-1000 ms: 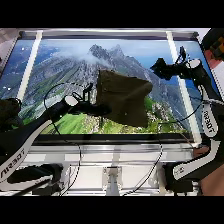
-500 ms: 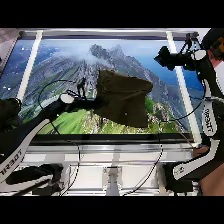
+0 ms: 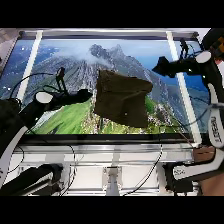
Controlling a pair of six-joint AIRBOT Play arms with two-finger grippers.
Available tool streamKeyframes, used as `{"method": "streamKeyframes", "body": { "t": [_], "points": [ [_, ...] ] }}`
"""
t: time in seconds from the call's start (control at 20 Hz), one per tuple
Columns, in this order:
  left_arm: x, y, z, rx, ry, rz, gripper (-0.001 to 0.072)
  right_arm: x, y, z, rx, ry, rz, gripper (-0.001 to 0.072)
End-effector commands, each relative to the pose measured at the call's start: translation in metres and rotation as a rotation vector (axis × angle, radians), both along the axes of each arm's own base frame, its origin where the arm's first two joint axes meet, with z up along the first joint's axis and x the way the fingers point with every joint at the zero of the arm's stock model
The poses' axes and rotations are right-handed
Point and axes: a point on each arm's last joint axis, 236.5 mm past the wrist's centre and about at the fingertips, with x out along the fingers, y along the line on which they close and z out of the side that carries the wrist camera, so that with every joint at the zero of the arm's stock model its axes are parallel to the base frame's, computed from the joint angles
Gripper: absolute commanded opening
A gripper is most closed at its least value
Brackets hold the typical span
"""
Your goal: Fold the clothes and pants, and hang the long-sleeved shirts on hangers.
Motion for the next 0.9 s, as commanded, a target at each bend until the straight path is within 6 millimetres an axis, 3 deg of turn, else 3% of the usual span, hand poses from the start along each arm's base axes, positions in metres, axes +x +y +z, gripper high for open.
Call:
{"method": "streamKeyframes", "body": {
  "t": [0.0, 0.25, 0.5, 0.55, 0.6, 0.65, 0.7, 0.75, 0.85],
  "points": [
    [-0.026, 0.01, -0.014, -0.006, 0.059, 0.018, 0.0032, -0.056, 0.006, -0.008, 0.006, 0.016, -0.005, 0.0013],
    [-0.065, 0.017, -0.044, -0.025, 0.161, 0.055, 0.0032, -0.157, 0.023, -0.036, 0.122, 0.063, -0.132, 0.0013],
    [-0.087, 0.014, -0.067, -0.065, 0.282, 0.107, 0.0033, -0.223, 0.037, -0.052, 0.381, 0.086, -0.375, 0.0016],
    [-0.09, 0.007, -0.066, -0.077, 0.289, 0.094, 0.0052, -0.232, 0.036, -0.057, 0.403, 0.103, -0.407, 0.0017],
    [-0.092, -0.001, -0.065, -0.092, 0.292, 0.088, 0.0157, -0.241, 0.036, -0.064, 0.406, 0.126, -0.426, 0.0027],
    [-0.092, -0.009, -0.064, -0.103, 0.29, 0.088, 0.0352, -0.25, 0.037, -0.072, 0.421, 0.177, -0.452, 0.0138],
    [-0.092, -0.015, -0.066, -0.111, 0.291, 0.092, 0.0433, -0.257, 0.039, -0.08, 0.429, 0.234, -0.469, 0.0411],
    [-0.092, -0.023, -0.068, -0.131, 0.309, 0.101, 0.0433, -0.262, 0.04, -0.086, 0.433, 0.286, -0.483, 0.0507],
    [-0.095, -0.04, -0.075, -0.197, 0.383, 0.128, 0.0433, -0.266, 0.038, -0.095, 0.447, 0.362, -0.542, 0.0506]
  ]
}}
